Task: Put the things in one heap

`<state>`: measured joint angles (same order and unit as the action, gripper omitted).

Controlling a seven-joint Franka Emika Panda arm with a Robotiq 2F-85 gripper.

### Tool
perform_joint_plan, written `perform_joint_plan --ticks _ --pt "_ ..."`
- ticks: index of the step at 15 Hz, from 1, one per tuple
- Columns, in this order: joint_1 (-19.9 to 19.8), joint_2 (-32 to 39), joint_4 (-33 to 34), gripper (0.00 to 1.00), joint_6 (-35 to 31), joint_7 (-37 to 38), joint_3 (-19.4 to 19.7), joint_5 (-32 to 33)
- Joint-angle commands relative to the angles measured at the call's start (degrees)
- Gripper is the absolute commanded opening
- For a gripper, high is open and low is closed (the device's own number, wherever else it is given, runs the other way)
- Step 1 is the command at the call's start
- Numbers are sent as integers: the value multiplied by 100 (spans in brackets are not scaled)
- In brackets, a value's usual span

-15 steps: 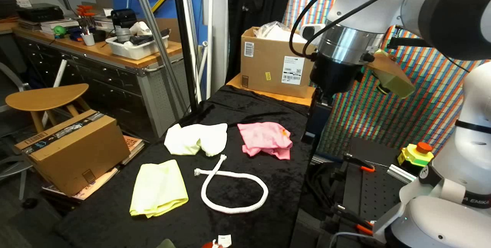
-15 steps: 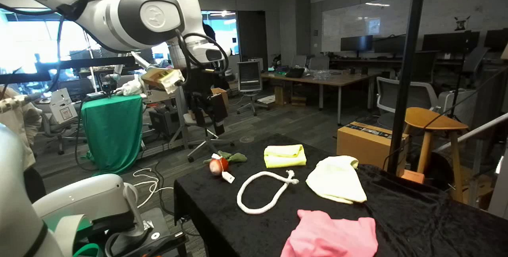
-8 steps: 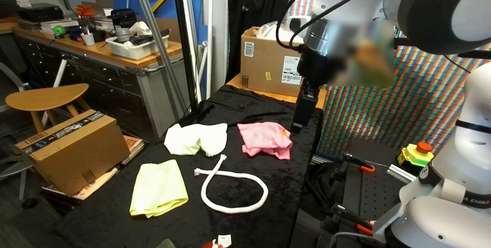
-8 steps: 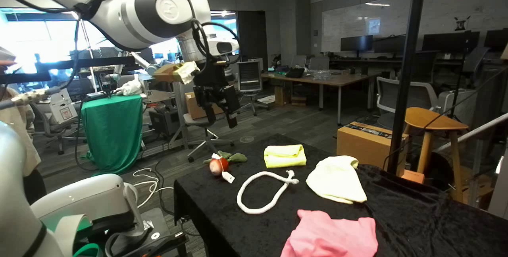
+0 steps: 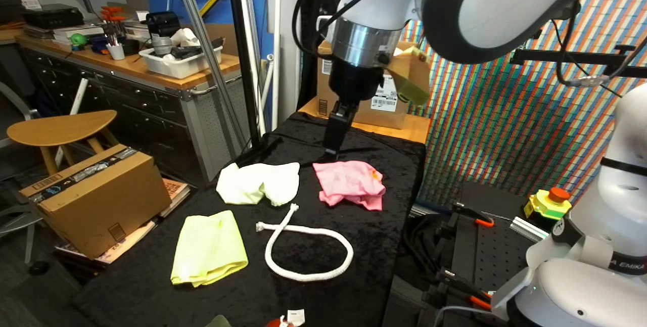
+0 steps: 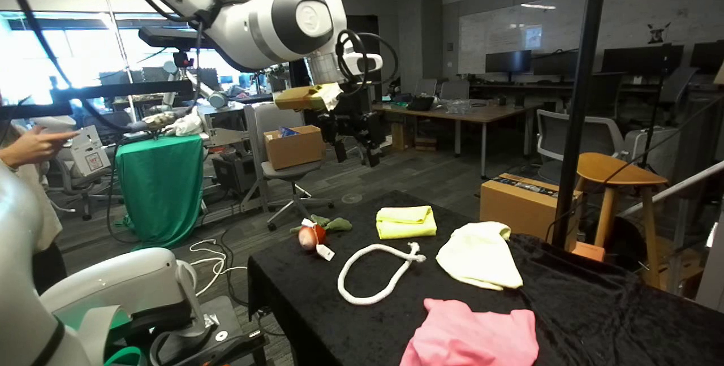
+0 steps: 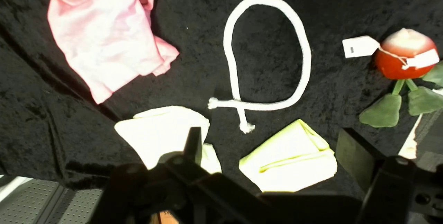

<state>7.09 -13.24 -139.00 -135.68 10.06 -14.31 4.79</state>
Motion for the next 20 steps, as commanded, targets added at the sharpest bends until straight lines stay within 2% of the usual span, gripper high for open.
perform_joint_plan --ticks 1,3,6,9,11,15,20 --pt "11 1285 876 100 -439 5 69 242" --pt "67 1852 1231 100 -710 -4 138 241" --pt "187 2662 1741 100 -1147 249 318 569" --pt "431 3412 2342 100 -1307 662 717 983" --pt "582 3814 2736 100 -1302 839 968 1029" --pt "784 4390 3711 100 -315 918 1249 829" --pt "758 4883 4992 100 683 880 1285 652"
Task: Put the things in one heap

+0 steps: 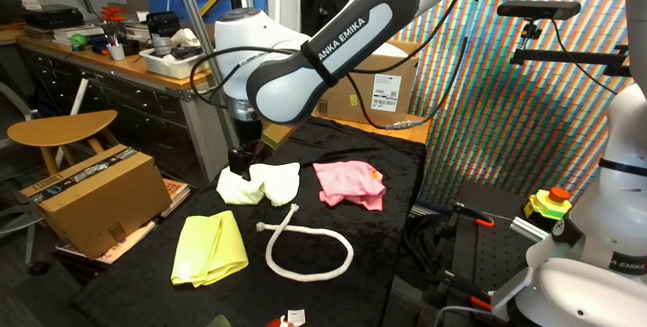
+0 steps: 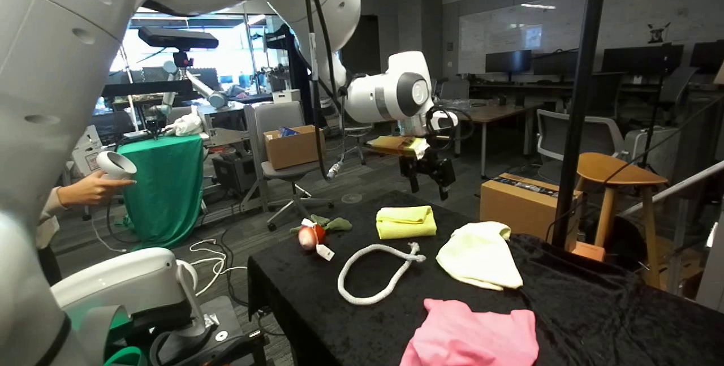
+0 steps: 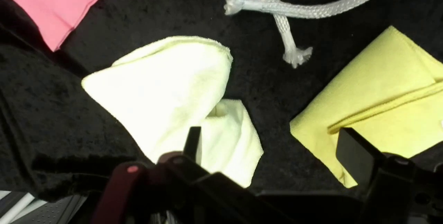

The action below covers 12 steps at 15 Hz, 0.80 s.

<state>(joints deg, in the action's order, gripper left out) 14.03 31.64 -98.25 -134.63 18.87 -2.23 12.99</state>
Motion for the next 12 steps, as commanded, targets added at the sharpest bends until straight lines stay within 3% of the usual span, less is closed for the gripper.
perform_joint_plan --ticks 1,6,12 --pt "37 522 1147 100 727 -14 74 -217" --pt "-145 1240 2014 100 1244 -246 120 -359" --pt "-522 2078 2680 100 1170 -829 113 -556"
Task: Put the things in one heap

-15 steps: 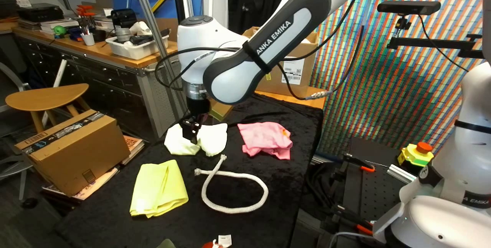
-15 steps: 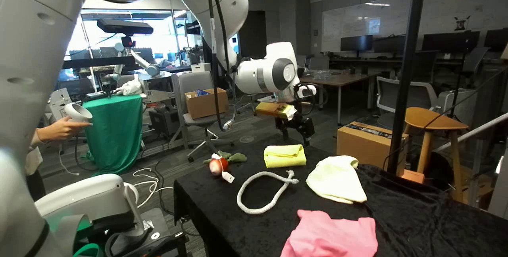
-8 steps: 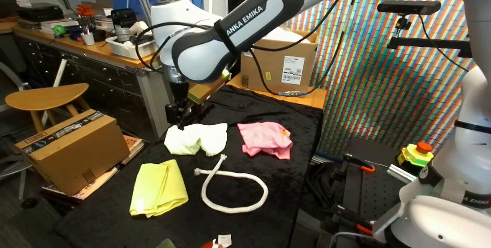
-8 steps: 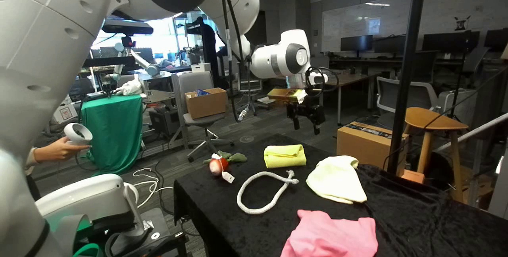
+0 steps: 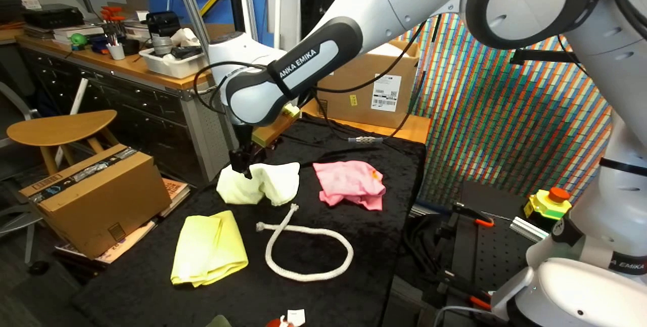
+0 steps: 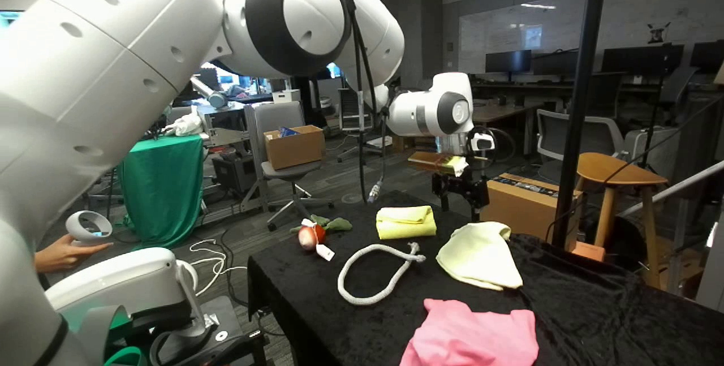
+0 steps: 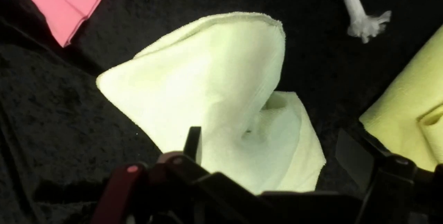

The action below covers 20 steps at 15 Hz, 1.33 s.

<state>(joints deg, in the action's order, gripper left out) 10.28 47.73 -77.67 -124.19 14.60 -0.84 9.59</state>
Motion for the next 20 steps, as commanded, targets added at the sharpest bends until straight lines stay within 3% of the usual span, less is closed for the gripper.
perform_joint_plan --ticks 1,10,11,13,20 --pt "-210 602 711 100 74 -528 -47 -253" --pt "-504 1448 1419 100 83 -1367 -272 -693" --pt "-513 1491 1469 75 86 -1418 -276 -708" --pt "-524 1543 1545 66 104 -1494 -284 -725" --pt "-472 1268 1398 11 106 -1635 -295 -668"
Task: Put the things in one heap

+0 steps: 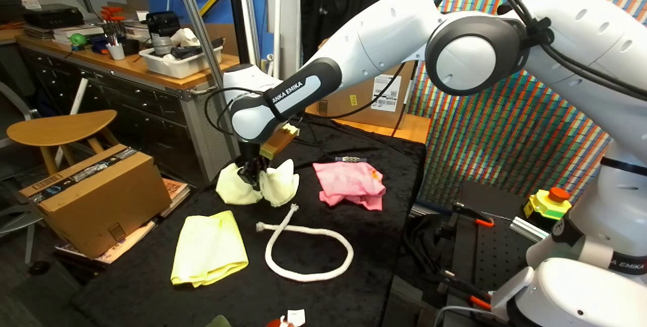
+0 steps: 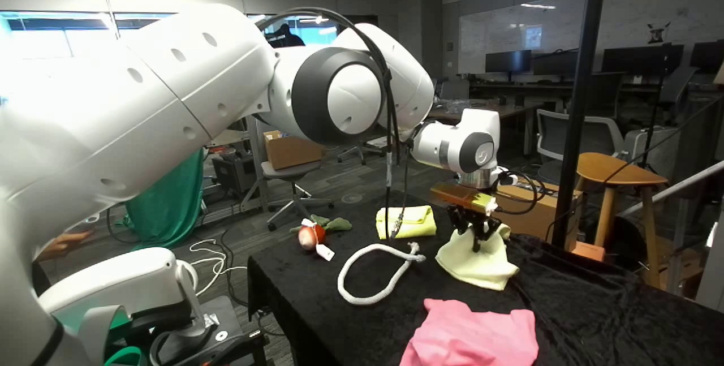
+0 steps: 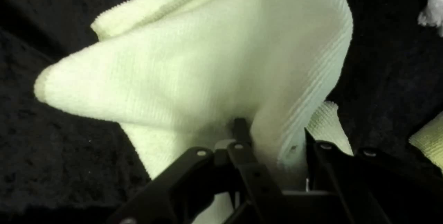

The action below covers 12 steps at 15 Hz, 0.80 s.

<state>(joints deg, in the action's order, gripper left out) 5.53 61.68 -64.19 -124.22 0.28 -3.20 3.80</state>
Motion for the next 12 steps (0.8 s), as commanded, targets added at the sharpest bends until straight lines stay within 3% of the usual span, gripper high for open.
perform_joint_plan --ticks 1,4,8,12 --pt "26 -238 -60 8 110 -229 -67 -71" --pt "90 -657 -515 4 7 -332 -79 -4" --pt "106 -1495 -1514 10 -242 -531 -148 15" --pt "52 -2334 -2512 9 -389 -907 -310 -9"
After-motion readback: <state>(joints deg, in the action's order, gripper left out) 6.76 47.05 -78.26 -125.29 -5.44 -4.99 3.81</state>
